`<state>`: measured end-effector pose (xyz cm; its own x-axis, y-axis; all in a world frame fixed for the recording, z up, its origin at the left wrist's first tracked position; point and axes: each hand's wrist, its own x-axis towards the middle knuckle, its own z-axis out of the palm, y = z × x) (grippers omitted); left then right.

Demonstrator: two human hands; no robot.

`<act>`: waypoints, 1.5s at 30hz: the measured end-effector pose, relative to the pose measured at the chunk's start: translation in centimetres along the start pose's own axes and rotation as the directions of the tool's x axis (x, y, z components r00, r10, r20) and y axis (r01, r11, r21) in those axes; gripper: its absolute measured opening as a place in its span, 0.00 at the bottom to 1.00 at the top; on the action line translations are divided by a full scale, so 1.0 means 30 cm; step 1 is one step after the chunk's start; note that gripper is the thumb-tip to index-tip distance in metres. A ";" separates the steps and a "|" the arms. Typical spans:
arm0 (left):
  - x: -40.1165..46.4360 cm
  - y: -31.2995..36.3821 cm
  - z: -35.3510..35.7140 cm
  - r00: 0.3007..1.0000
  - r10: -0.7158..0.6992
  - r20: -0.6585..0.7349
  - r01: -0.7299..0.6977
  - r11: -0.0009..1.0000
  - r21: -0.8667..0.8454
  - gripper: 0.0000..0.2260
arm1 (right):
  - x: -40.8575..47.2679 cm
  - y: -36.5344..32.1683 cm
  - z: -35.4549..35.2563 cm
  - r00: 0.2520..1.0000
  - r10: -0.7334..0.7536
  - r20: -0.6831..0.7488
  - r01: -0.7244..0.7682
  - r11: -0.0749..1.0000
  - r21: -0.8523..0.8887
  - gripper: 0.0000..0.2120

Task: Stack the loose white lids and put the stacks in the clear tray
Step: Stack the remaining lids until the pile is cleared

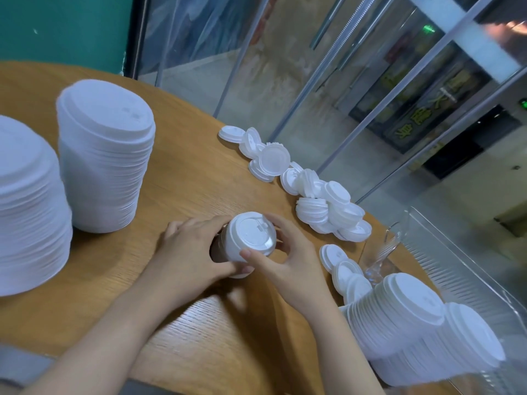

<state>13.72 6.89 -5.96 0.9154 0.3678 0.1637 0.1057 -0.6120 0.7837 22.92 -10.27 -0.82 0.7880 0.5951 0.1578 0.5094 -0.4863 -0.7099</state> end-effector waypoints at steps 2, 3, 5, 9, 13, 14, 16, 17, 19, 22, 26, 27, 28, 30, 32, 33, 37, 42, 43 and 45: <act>-0.003 0.006 -0.011 1.000 0.002 -0.006 -0.002 1.000 -0.003 0.38 | -0.002 -0.002 0.007 1.000 0.006 -0.010 -0.006 1.000 0.004 0.32; -0.003 0.008 -0.016 1.000 -0.002 -0.010 0.002 1.000 0.004 0.36 | 0.001 -0.004 0.010 1.000 0.010 -0.012 -0.009 1.000 0.006 0.32; 0.002 0.006 -0.029 1.000 -0.021 -0.002 0.021 1.000 0.001 0.34 | 0.012 -0.014 0.018 1.000 0.017 -0.015 -0.017 1.000 0.018 0.31; 0.022 -0.025 -0.048 1.000 -0.030 -0.011 0.029 0.998 -0.057 0.37 | 0.046 -0.037 0.042 1.000 0.021 0.002 -0.021 0.999 0.032 0.32; 0.041 -0.041 -0.061 0.997 -0.071 -0.026 0.069 0.995 -0.079 0.35 | 0.091 -0.056 0.049 0.994 0.029 0.105 -0.024 0.999 -0.048 0.36; 0.045 -0.040 -0.062 0.996 -0.084 -0.037 0.081 0.994 -0.077 0.34 | 0.105 -0.063 0.042 0.990 0.030 0.139 -0.024 0.999 -0.048 0.35; 0.053 -0.039 -0.057 0.991 -0.121 -0.060 0.113 0.986 -0.120 0.36 | 0.148 -0.079 0.009 0.987 0.035 0.154 -0.036 0.999 0.009 0.30; 0.056 -0.038 -0.055 0.989 -0.134 -0.066 0.122 0.980 -0.154 0.38 | 0.183 -0.083 -0.017 0.994 0.036 0.101 -0.041 0.998 0.040 0.26; 0.063 -0.041 -0.043 0.987 -0.140 -0.074 0.123 0.972 -0.202 0.40 | 0.284 -0.064 -0.076 0.994 0.045 -0.099 -0.042 0.999 0.034 0.16; 0.074 -0.040 -0.029 0.987 -0.148 -0.067 0.132 0.971 -0.200 0.40 | 0.463 0.017 -0.130 0.952 0.071 -0.297 -0.084 0.996 -0.033 0.15; 0.076 -0.036 -0.029 0.988 -0.134 -0.080 0.117 0.976 -0.183 0.35 | 0.653 0.100 -0.139 0.938 0.077 -0.339 -0.134 0.980 -0.150 0.18; 0.073 -0.038 -0.030 0.989 -0.128 -0.073 0.113 0.977 -0.183 0.34 | 0.688 0.113 -0.139 0.942 0.067 -0.330 -0.134 0.973 -0.187 0.20; 0.072 -0.043 -0.030 0.990 -0.126 -0.064 0.112 0.977 -0.183 0.34 | 0.717 0.123 -0.137 0.949 0.061 -0.309 -0.135 0.965 -0.225 0.22; 0.069 -0.054 -0.033 0.991 -0.119 -0.054 0.108 0.978 -0.180 0.35 | 0.762 0.143 -0.130 0.965 0.068 -0.254 -0.144 0.945 -0.293 0.26; 0.064 -0.061 -0.036 0.993 -0.113 -0.037 0.104 0.977 -0.185 0.34 | 0.795 0.165 -0.115 0.975 0.086 -0.206 -0.155 0.926 -0.345 0.27; 0.062 -0.063 -0.038 0.994 -0.108 -0.034 0.099 0.977 -0.189 0.34 | 0.807 0.176 -0.106 0.978 0.089 -0.188 -0.155 0.916 -0.370 0.25; 0.055 -0.057 -0.043 0.995 -0.096 -0.040 0.088 0.982 -0.166 0.33 | 0.835 0.207 -0.074 0.979 0.051 -0.199 -0.138 0.881 -0.452 0.13; 0.050 -0.060 -0.044 0.994 -0.103 -0.028 0.097 0.981 -0.171 0.33 | 0.833 0.208 -0.057 0.971 0.023 -0.238 -0.139 0.864 -0.483 0.07; 0.049 -0.062 -0.044 0.995 -0.100 -0.022 0.094 0.979 -0.179 0.33 | 0.829 0.207 -0.056 0.971 0.015 -0.238 -0.130 0.870 -0.475 0.06; 0.053 -0.069 -0.041 0.995 -0.094 -0.015 0.089 0.977 -0.196 0.35 | 0.820 0.200 -0.059 0.970 -0.002 -0.241 -0.109 0.889 -0.445 0.06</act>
<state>14.47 9.59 -6.59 0.8956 0.4339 0.0981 0.1090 -0.4280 0.8972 45.97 0.32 0.03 0.8471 0.4243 0.3201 0.5210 -0.7818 -0.3424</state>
